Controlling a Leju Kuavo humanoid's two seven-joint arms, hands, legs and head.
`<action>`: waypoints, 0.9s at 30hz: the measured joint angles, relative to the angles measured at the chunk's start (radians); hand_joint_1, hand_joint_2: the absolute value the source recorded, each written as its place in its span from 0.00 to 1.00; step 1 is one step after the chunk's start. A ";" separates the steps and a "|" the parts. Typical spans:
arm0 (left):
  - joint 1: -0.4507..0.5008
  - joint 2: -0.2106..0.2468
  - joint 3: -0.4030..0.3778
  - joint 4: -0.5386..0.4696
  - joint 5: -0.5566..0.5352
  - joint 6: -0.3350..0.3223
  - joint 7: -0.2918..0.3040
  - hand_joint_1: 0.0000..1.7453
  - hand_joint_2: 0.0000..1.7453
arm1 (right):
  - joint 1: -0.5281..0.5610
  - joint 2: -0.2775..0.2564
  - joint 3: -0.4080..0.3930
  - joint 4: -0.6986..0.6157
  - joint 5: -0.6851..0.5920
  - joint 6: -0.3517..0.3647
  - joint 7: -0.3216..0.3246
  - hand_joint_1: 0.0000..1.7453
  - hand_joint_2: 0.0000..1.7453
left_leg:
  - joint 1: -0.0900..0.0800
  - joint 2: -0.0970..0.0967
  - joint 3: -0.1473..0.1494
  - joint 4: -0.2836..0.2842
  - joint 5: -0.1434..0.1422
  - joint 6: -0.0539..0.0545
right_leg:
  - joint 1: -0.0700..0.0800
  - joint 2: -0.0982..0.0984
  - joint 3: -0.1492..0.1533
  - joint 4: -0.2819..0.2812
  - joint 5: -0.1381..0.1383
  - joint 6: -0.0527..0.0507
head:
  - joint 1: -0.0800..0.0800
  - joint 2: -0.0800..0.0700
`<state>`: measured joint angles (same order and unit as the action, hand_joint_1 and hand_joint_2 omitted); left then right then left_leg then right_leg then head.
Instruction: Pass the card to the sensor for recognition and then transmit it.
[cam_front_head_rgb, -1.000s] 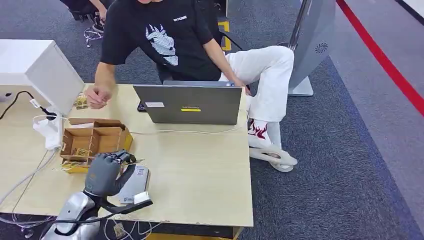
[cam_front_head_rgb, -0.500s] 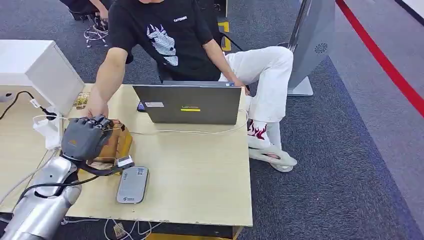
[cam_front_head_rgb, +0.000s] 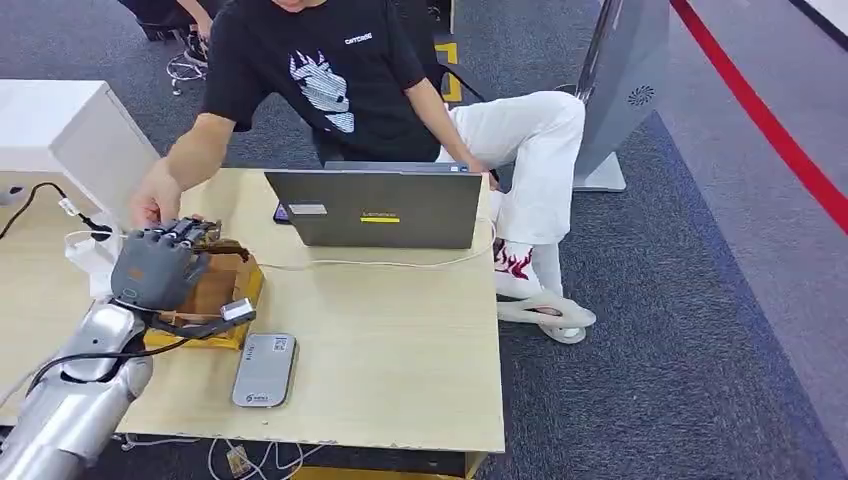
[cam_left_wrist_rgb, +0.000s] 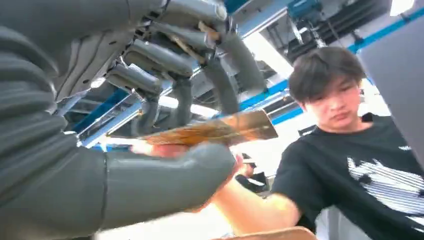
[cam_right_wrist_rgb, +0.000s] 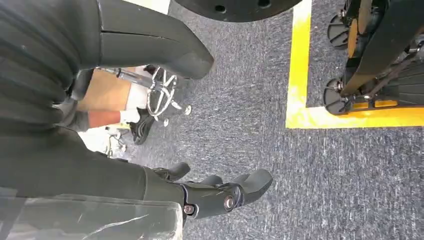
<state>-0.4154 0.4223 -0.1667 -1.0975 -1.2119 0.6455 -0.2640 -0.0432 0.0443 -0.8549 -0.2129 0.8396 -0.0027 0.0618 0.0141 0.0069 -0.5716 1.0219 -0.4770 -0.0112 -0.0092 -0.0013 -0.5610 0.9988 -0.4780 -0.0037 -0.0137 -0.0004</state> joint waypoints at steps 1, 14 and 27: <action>0.010 -0.001 0.000 0.000 0.009 0.010 -0.006 0.00 1.00 | 0.000 0.000 -0.003 0.000 0.000 0.000 0.000 0.00 1.00 | 0.000 0.000 0.000 0.000 0.000 0.000 | 0.000 0.000 0.000 0.000 0.000 0.000 | 0.000 0.000; 0.175 -0.039 0.005 -0.113 0.098 0.043 -0.108 0.00 1.00 | 0.001 0.003 -0.035 0.000 0.006 -0.010 -0.002 0.00 1.00 | 0.000 0.000 0.000 0.000 0.000 0.000 | 0.000 0.000 -0.001 0.000 0.000 0.000 | 0.000 0.000; 0.338 -0.109 0.006 -0.289 0.143 0.040 -0.141 0.00 1.00 | 0.002 0.010 -0.071 0.000 0.005 -0.014 -0.003 0.00 1.00 | 0.000 0.000 -0.001 0.000 0.000 0.000 | 0.000 0.000 -0.001 0.000 0.000 0.000 | 0.000 0.000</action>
<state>-0.0777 0.3136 -0.1602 -1.3867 -1.0685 0.6855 -0.4047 -0.0410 0.0542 -0.9255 -0.2129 0.8442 -0.0172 0.0584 0.0144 0.0068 -0.5728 1.0219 -0.4770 -0.0117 -0.0093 -0.0013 -0.5625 0.9988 -0.4780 -0.0038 -0.0141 -0.0004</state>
